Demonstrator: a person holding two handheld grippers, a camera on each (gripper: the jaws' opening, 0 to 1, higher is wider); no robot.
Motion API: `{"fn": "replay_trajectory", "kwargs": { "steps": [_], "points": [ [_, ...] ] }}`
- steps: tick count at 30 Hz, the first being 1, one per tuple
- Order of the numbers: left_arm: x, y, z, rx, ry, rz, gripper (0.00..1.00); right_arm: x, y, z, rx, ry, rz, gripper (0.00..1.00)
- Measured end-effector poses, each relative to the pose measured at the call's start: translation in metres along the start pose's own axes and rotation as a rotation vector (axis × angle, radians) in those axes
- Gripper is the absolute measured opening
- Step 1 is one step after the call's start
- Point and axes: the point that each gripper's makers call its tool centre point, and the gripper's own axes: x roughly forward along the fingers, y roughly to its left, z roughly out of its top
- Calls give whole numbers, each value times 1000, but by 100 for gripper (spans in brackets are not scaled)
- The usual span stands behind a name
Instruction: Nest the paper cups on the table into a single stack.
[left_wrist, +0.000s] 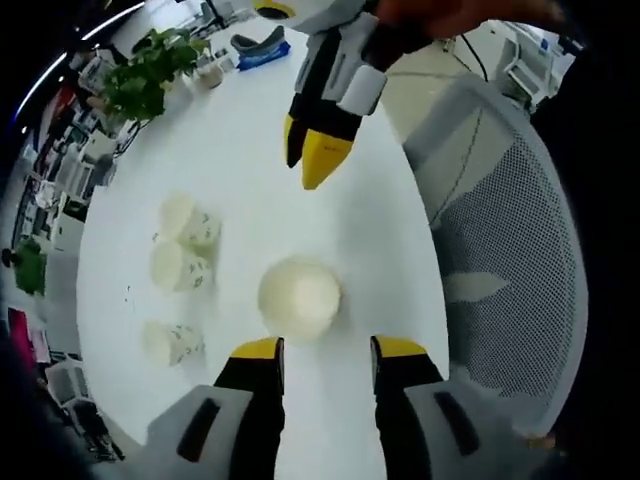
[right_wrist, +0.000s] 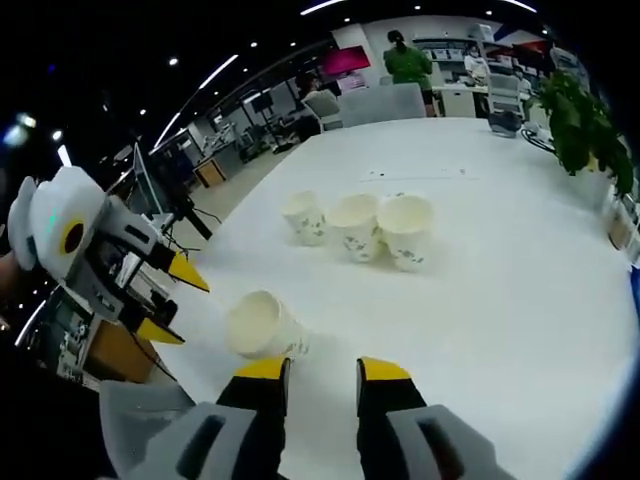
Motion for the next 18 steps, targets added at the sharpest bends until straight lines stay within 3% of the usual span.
{"fn": "replay_trajectory", "kwargs": {
  "steps": [3,10,14,18],
  "points": [
    [-6,4,-10,-60,-28,29,35,0,0,0,-6,-4,2,26],
    [-14,3,-33,-312,-155,79,39,4,-5,19,-52,-60,-2,26],
    [-16,-6,-45,-363,-170,89,41,8,-6,21,-73,-50,-5,26],
    [-16,-2,-56,-445,-207,121,45,9,-4,25,-74,-57,2,27]
  ]
}}
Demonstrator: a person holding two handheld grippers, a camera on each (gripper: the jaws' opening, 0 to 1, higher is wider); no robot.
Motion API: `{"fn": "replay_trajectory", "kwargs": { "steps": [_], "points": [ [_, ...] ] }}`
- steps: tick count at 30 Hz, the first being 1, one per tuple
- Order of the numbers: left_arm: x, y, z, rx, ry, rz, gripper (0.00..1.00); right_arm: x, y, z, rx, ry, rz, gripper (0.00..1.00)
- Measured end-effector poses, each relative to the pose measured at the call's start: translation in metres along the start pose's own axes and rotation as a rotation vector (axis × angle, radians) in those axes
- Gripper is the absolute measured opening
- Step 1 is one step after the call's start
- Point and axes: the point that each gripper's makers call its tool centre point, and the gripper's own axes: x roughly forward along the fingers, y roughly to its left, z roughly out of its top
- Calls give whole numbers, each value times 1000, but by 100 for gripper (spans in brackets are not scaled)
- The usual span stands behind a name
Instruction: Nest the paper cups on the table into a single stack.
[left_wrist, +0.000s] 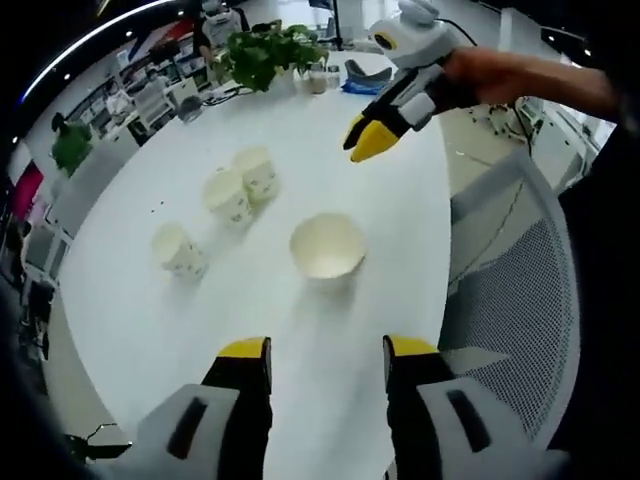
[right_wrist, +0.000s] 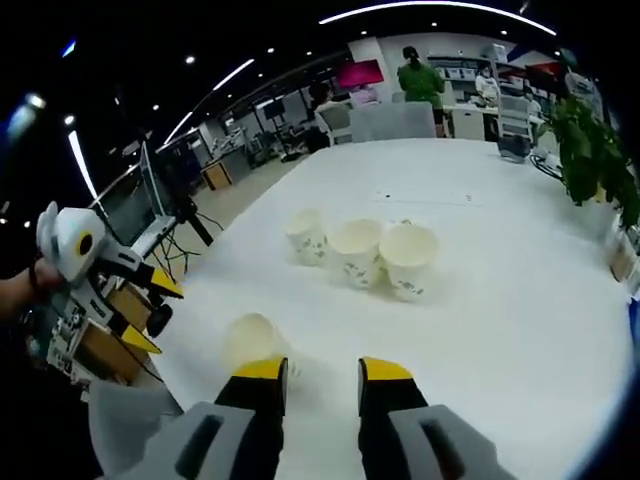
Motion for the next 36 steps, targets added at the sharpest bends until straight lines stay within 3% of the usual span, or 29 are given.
{"fn": "replay_trajectory", "kwargs": {
  "steps": [8,17,25,36],
  "points": [
    [-12,22,-1,-177,-128,102,53,1,4,3,-34,-7,10,31],
    [-22,32,-15,-317,-185,133,59,0,9,6,-115,-15,22,46],
    [-28,33,-31,-352,-187,154,64,1,7,4,-146,-6,15,47],
    [-37,27,-41,-388,-205,171,63,9,8,14,-166,-11,9,46]
  ]
}}
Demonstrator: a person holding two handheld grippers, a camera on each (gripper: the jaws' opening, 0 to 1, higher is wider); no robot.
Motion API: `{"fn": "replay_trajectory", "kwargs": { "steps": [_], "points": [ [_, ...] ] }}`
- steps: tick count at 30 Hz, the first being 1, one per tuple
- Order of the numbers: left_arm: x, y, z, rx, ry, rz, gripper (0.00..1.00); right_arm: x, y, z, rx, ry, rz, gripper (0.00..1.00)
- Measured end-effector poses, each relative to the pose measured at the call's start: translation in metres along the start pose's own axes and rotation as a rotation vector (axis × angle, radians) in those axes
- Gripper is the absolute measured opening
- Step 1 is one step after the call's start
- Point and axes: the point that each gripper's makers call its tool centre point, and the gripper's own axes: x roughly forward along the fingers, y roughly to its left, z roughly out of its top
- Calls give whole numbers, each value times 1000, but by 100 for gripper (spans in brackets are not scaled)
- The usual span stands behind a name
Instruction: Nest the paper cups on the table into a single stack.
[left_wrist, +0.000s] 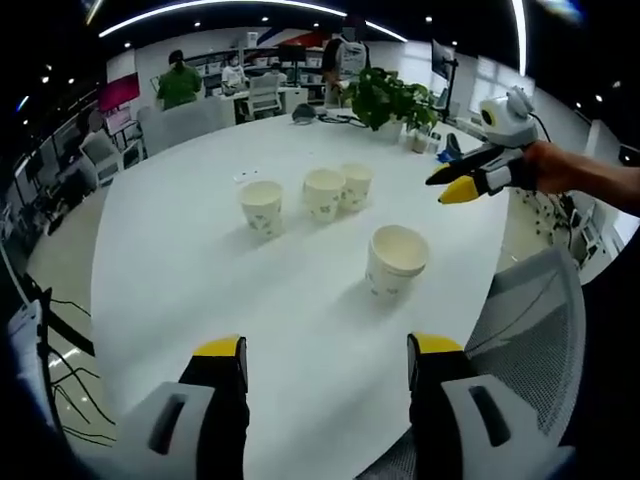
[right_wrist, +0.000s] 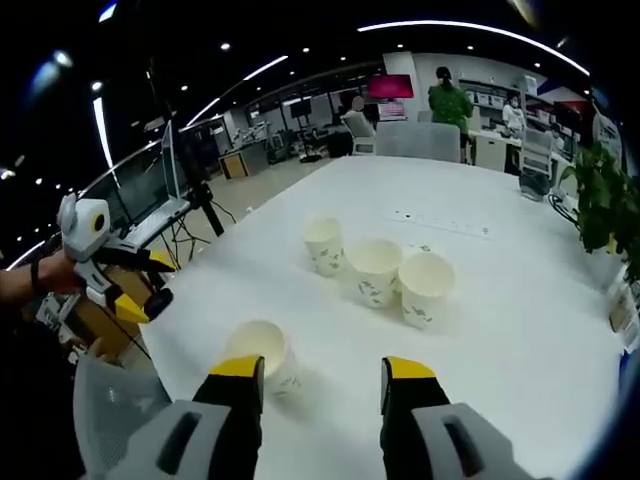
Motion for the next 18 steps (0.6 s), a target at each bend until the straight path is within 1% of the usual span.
{"fn": "replay_trajectory", "kwargs": {
  "steps": [4,8,11,13,14,16,18],
  "points": [
    [0,-8,-5,5,5,-4,64,3,0,5,-3,-5,-7,45],
    [1,-11,-9,0,1,-9,64,13,-7,16,-22,4,-17,45],
    [0,-15,-10,-1,2,-14,63,19,-12,23,-55,18,-22,44],
    [-1,-16,-11,0,0,-14,63,27,-21,29,-100,48,-31,44],
    [-1,-17,-11,-3,-2,-13,63,31,-25,35,-121,45,-37,44],
    [-2,-16,-10,-9,-5,-11,63,37,-28,41,-127,40,-34,43],
    [-3,-16,-10,-13,-8,-6,63,45,-32,44,-135,56,-38,43]
  ]
}}
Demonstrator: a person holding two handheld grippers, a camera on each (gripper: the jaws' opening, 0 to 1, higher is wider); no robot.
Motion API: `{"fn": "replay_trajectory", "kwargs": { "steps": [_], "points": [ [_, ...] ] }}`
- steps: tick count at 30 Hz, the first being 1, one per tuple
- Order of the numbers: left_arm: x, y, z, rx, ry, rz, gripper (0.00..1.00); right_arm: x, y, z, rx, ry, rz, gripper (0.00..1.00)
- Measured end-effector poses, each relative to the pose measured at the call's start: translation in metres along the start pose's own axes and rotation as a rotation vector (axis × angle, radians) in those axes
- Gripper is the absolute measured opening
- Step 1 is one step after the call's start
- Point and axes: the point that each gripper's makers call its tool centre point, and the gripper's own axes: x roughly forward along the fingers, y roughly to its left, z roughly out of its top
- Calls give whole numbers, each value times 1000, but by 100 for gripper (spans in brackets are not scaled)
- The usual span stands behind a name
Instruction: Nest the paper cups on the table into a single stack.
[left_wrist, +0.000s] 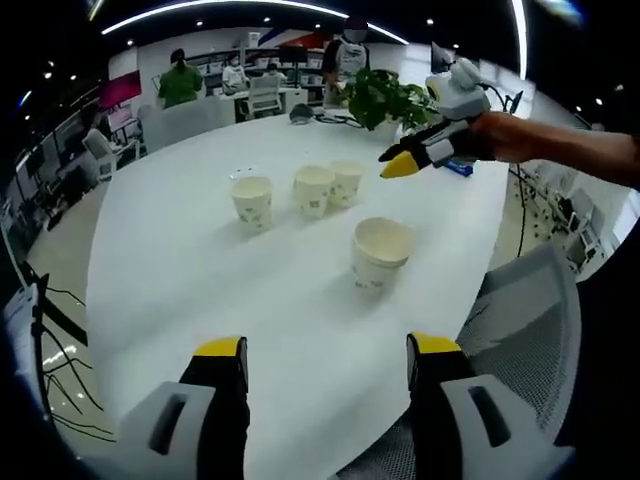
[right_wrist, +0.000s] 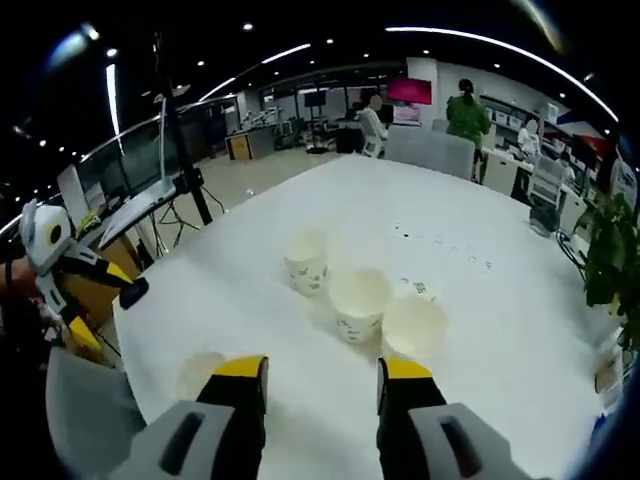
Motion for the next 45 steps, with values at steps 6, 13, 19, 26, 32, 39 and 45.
{"fn": "replay_trajectory", "kwargs": {
  "steps": [6,13,19,26,32,39,45],
  "points": [
    [-4,4,1,-15,-10,14,62,12,-11,6,-53,32,-11,43],
    [-5,2,-1,-19,-6,16,62,30,-22,6,-133,79,-29,42],
    [-6,3,-5,-31,-3,17,61,41,-27,4,-243,133,-22,39],
    [-6,5,-5,-40,-3,21,62,46,-42,4,-301,161,-30,39],
    [-5,6,-5,-43,-5,15,61,56,-47,8,-338,188,-17,40],
    [-6,7,-9,-39,14,23,61,63,-44,7,-390,214,3,40],
    [-8,10,-8,-52,11,28,60,72,-43,6,-425,241,26,39]
  ]
}}
